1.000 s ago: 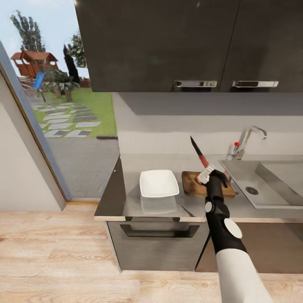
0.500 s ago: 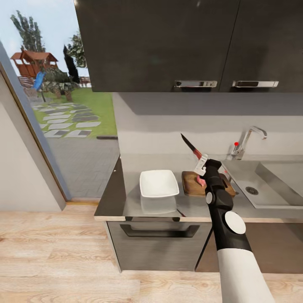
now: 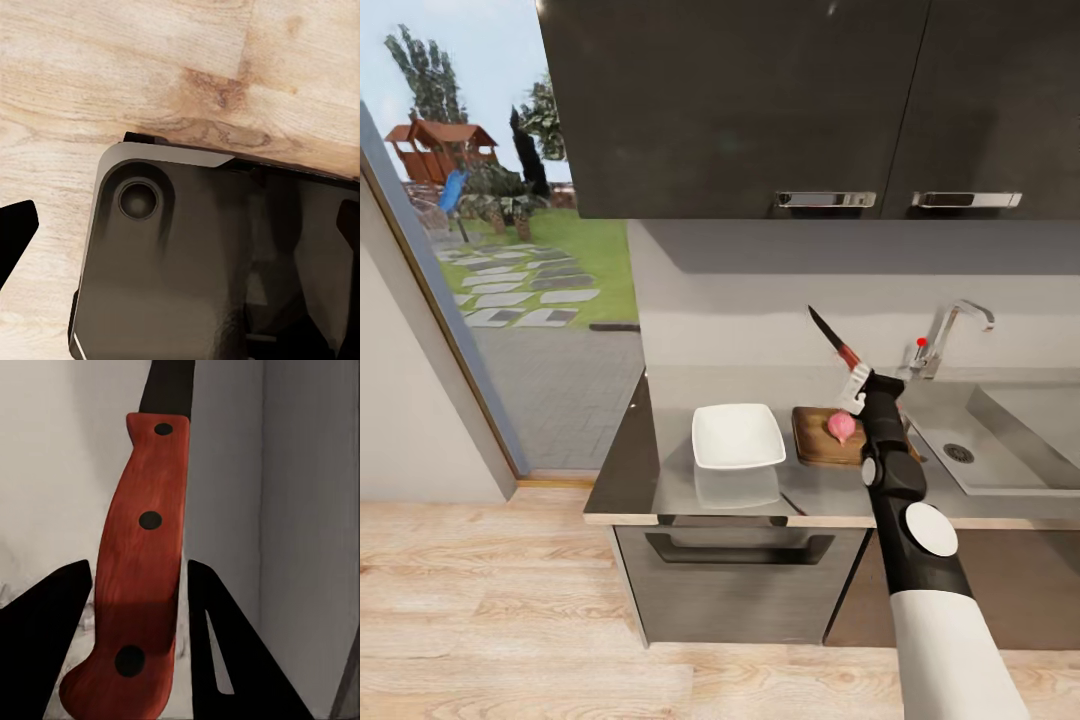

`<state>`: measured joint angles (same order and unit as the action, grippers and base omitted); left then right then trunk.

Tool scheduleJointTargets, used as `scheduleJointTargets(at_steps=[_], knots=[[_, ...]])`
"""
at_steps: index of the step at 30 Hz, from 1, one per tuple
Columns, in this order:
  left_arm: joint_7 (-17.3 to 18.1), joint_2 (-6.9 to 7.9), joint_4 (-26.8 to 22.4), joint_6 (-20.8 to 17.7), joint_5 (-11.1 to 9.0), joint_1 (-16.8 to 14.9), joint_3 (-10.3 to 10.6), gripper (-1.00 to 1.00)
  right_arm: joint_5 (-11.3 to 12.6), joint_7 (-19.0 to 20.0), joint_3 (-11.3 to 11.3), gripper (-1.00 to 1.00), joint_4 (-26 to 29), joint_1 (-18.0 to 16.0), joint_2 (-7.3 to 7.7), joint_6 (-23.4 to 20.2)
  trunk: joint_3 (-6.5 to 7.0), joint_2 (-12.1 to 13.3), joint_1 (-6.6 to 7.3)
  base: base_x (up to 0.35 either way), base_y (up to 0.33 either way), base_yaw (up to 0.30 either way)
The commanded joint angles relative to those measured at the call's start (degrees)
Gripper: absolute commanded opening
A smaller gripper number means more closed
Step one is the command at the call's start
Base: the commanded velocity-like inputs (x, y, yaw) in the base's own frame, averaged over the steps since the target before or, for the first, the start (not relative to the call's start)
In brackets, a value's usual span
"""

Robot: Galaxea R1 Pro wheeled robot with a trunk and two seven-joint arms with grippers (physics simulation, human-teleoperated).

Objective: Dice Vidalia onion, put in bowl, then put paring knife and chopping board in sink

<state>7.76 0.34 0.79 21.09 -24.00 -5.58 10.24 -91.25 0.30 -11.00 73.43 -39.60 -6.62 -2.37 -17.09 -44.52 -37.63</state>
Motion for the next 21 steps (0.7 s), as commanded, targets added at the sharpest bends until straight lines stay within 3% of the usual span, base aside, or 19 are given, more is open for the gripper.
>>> scheduleJointTargets(at_steps=[1, 8, 9, 14, 21], knots=[[0.3, 0.03, 0.1, 0.2, -0.6, 0.0, 0.4, 1.0, -1.0, -0.4, -0.1, -1.0, 0.0, 0.0, -0.01, -0.3, -0.07, -0.1, -0.01, 0.0, 0.0, 0.0], [0.3, 0.03, 0.1, 0.2, -0.6, 0.0, 0.4, 1.0, -6.0, -1.7, -0.1, -1.0, -1.3, 0.0, 0.11, -3.9, -0.07, -0.1, -0.01, 0.0, 0.0, 0.0], [0.3, 0.06, 0.1, 0.2, -0.6, 0.0, 0.4, 1.0, -6.4, -2.3, -0.1, -1.0, -5.0, -0.1, 0.17, -4.2, -0.07, -0.1, -0.01, 0.0, 0.0, 0.0], [0.3, 0.07, 0.1, 0.2, -0.6, 0.0, 0.4, 1.0, -6.4, -5.0, -0.2, -1.0, -8.2, -0.1, 0.2, -4.3, -0.07, -0.1, -0.01, 0.0, 0.0, 0.0], [0.3, 0.08, 0.1, 0.2, -0.6, 0.0, 0.4, 1.0, -6.2, -5.5, -1.7, -1.0, -10.1, -0.1, 0.2, -4.2, -0.07, -0.1, -0.01, 0.0, 0.0, 0.0]])
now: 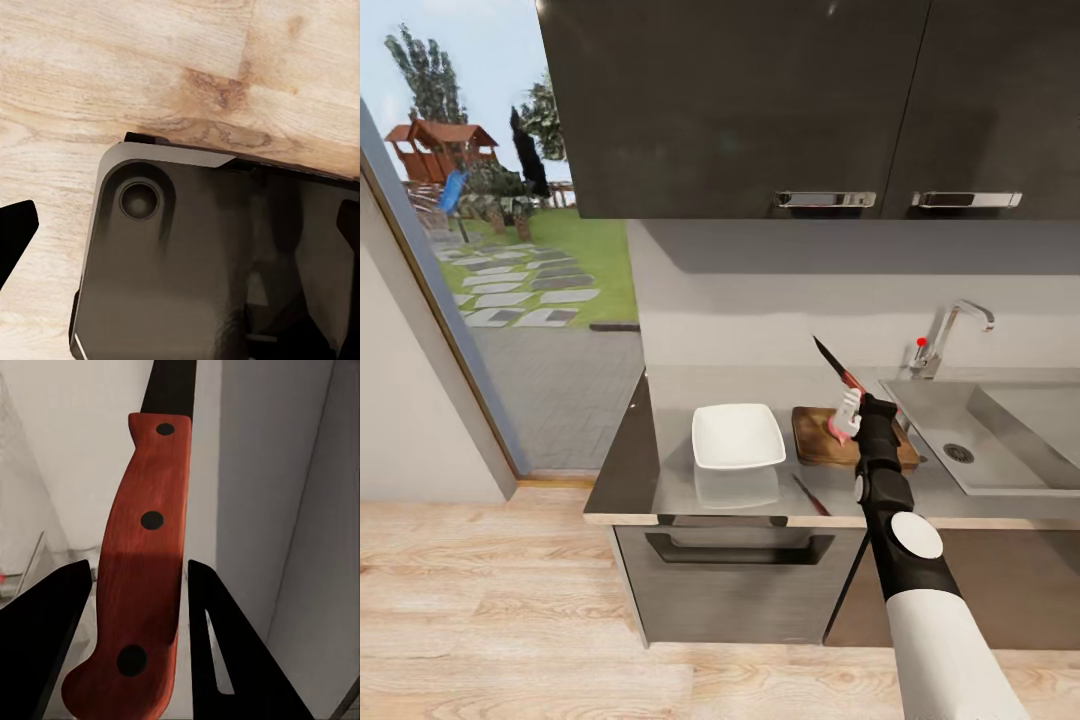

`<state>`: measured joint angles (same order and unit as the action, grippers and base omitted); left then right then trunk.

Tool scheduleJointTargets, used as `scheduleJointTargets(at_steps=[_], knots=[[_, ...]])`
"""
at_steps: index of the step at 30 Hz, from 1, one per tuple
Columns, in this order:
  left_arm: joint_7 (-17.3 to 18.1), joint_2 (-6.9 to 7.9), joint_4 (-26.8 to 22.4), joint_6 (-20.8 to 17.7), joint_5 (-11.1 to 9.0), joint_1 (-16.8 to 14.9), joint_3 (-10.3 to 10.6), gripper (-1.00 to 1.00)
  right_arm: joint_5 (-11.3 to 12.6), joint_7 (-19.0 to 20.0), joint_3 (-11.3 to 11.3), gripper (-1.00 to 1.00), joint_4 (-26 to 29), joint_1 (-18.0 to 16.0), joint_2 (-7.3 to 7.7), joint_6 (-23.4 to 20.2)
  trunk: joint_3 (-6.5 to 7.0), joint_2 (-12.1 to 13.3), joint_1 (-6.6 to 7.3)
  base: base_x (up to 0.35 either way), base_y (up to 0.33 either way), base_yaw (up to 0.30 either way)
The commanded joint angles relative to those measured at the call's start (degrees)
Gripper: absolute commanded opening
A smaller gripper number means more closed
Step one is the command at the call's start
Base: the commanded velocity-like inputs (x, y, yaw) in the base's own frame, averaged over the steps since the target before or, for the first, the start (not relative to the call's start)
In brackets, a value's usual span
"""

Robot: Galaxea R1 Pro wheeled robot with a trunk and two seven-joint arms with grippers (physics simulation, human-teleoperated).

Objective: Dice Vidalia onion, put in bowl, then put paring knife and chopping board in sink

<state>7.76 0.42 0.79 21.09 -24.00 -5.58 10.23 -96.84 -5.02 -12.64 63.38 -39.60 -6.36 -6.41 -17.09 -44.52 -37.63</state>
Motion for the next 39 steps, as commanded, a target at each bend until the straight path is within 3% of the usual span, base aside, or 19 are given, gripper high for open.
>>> scheduleJointTargets(at_steps=[1, 8, 13, 16, 30, 39], knots=[[0.3, 0.0, 0.1, 0.2, -0.6, 0.0, 0.4, 1.0, -0.6, -0.2, -0.2, -1.0, -0.1, 0.0, -0.05, -0.1, -0.07, -0.1, -0.01, 0.0, 0.0, 0.0], [0.3, 0.02, 0.1, 0.2, -0.6, 0.0, 0.4, 1.0, -0.6, -0.2, -0.5, -1.0, -1.0, 0.0, 0.06, 0.1, -0.07, -0.1, -0.01, 0.0, 0.0, 0.0], [0.3, 0.02, 0.1, 0.2, -0.6, 0.0, 0.5, 1.0, -0.6, -0.3, -4.2, -1.0, -2.5, 0.0, 0.84, 0.3, -0.07, -0.1, -0.01, 0.0, 0.0, 0.0], [0.3, 0.02, 0.1, 0.2, -0.6, 0.0, 0.5, 1.0, -0.6, -0.3, -5.0, -1.0, -3.6, 0.0, 0.95, 0.3, -0.07, -0.1, -0.01, 0.0, 0.0, 0.0], [0.3, 0.02, 0.1, 0.2, -0.6, 0.0, 0.5, 1.0, -0.6, -0.6, -5.4, -1.0, -4.8, 0.0, 0.82, 0.3, -0.07, -0.1, -0.01, 0.0, 0.0, 0.0], [0.3, 0.02, 0.2, 0.2, -0.6, 0.0, 0.5, 1.0, -0.4, -4.2, -5.5, -1.0, -8.4, -0.1, 0.82, 0.3, -0.07, -0.1, -0.01, 0.0, 0.0, 0.0]])
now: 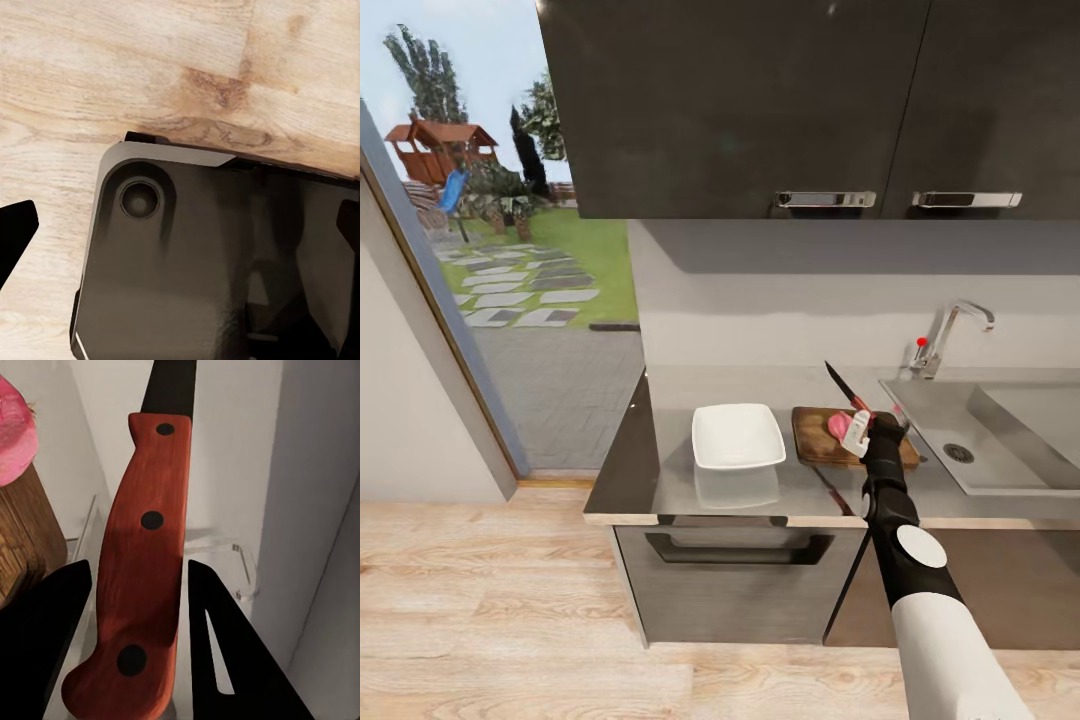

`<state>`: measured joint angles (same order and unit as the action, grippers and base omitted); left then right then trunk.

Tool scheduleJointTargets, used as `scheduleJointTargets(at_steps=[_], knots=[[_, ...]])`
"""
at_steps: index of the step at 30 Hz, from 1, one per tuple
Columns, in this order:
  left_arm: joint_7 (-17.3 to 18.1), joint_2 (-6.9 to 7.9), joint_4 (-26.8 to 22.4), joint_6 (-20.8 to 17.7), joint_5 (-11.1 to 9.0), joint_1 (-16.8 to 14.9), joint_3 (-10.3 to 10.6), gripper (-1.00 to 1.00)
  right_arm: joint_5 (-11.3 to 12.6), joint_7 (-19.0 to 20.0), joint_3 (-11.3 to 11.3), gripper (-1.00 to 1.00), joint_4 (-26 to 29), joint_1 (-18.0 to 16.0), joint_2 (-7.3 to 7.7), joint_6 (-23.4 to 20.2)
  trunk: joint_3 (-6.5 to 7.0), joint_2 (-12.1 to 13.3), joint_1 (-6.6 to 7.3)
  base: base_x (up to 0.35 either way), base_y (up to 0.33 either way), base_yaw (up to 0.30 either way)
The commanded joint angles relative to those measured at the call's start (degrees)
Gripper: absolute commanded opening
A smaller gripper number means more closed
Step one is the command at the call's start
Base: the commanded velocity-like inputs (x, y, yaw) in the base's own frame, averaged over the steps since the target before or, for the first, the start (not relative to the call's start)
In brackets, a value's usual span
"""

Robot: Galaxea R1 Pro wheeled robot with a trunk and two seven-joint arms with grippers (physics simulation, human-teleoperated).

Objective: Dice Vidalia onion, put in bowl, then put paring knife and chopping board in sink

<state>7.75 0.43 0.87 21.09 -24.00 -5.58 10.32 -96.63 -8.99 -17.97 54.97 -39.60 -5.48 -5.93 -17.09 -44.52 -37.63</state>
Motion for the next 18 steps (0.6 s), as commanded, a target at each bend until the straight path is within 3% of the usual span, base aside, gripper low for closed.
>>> scheduleJointTargets(at_steps=[1, 14, 18], knots=[[0.3, 0.01, 0.1, 0.2, -0.6, 0.0, 0.4, 1.0, -0.6, -0.3, -0.1, -1.0, -0.1, -0.1, -0.06, -0.1, -0.07, -0.1, -0.01, 0.0, 0.0, 0.0], [0.3, 0.01, 0.1, 0.2, -0.6, 0.0, 0.4, 1.0, 0.6, -0.4, -0.4, -1.0, -0.2, 0.0, 0.12, -0.1, -0.07, -0.1, -0.01, 0.0, 0.0, 0.0], [0.3, 0.09, -0.1, 0.2, -0.6, 0.0, 0.4, 1.0, -0.8, -0.2, 1.0, -1.0, -0.7, 0.0, -1.19, 0.3, -0.07, -0.1, -0.01, 0.0, 0.0, 0.0]])
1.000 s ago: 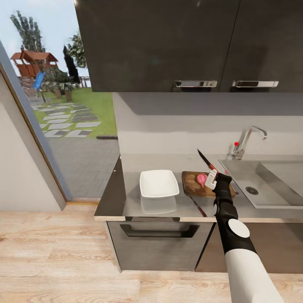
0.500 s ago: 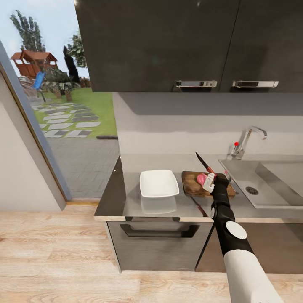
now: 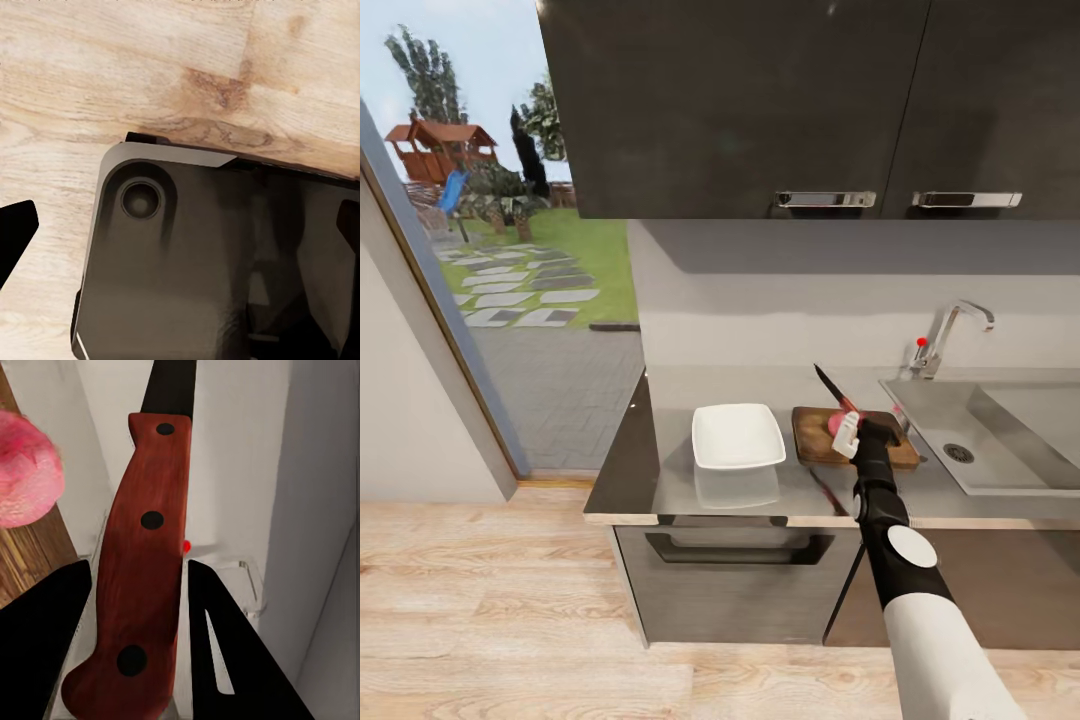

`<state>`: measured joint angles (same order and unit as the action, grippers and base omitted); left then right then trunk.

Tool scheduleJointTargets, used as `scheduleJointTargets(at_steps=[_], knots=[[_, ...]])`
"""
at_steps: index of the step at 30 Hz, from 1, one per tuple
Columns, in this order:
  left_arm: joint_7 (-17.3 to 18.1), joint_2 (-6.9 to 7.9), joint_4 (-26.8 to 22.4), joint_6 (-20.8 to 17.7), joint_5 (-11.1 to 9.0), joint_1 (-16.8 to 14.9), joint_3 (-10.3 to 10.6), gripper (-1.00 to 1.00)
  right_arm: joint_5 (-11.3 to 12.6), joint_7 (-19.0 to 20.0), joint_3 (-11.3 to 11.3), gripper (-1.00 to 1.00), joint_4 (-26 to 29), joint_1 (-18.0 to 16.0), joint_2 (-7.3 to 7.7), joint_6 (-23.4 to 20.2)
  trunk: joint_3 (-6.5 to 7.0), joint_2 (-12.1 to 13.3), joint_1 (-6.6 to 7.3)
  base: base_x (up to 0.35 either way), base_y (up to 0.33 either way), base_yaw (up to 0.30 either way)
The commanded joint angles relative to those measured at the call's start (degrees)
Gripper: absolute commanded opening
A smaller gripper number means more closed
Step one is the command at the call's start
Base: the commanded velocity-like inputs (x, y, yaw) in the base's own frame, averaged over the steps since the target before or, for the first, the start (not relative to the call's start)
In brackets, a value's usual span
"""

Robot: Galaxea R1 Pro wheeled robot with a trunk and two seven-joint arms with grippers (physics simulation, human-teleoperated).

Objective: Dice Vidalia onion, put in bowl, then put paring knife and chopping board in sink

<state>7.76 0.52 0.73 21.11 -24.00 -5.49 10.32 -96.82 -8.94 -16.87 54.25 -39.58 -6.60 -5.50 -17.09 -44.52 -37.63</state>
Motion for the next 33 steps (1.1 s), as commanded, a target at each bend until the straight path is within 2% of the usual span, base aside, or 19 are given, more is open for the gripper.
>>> scheduleJointTargets(at_steps=[1, 10, 17, 22, 24, 28, 31, 33], knots=[[0.3, 0.01, 0.1, 0.2, -0.6, 0.0, 0.4, 1.0, -0.6, -0.2, 0.2, -1.0, 0.2, -0.1, -0.39, -0.1, -0.07, -0.1, -0.01, 0.0, 0.0, 0.0], [0.3, 0.01, 0.2, 0.2, -0.7, 0.0, 0.4, 1.0, 0.3, -0.1, 2.9, -1.0, 0.9, -0.1, -3.32, 2.3, -0.07, -0.1, -0.01, 0.0, 0.0, 0.0], [0.3, 0.01, 0.2, 0.2, -0.7, 0.0, 0.4, 1.0, 0.3, -0.1, 5.2, -1.0, 0.9, -0.1, -3.35, 4.5, -0.07, -0.1, -0.01, 0.0, 0.0, 0.0], [0.3, 0.01, 0.2, 0.2, -0.7, 0.0, 0.4, 1.0, 0.3, -0.1, 6.8, -1.0, 0.9, -0.1, -2.44, 4.6, -0.07, -0.1, -0.01, 0.0, 0.0, 0.0], [0.3, 0.01, 0.2, 0.2, -0.7, 0.0, 0.4, 1.0, 0.3, -0.1, 6.9, -1.0, 1.0, -0.1, -1.8, 4.6, -0.07, -0.1, -0.01, 0.0, 0.0, 0.0], [0.3, 0.01, 0.2, 0.2, -0.7, 0.0, 0.4, 1.0, 0.2, -0.1, 6.9, -1.0, 1.0, -0.1, -1.52, 4.5, -0.07, -0.1, -0.01, 0.0, 0.0, 0.0], [0.3, 0.01, 0.3, 0.2, -0.7, 0.0, 0.4, 1.0, 0.1, 0.9, 7.0, -1.0, 1.0, -0.1, -0.6, 4.4, -0.07, -0.1, -0.01, 0.0, 0.0, 0.0], [0.3, 0.01, 0.4, 0.2, -0.7, 0.0, 0.4, 1.0, 0.1, 3.0, 7.0, -1.0, 0.9, -0.1, 0.16, 4.4, -0.07, -0.1, -0.01, 0.0, 0.0, 0.0]])
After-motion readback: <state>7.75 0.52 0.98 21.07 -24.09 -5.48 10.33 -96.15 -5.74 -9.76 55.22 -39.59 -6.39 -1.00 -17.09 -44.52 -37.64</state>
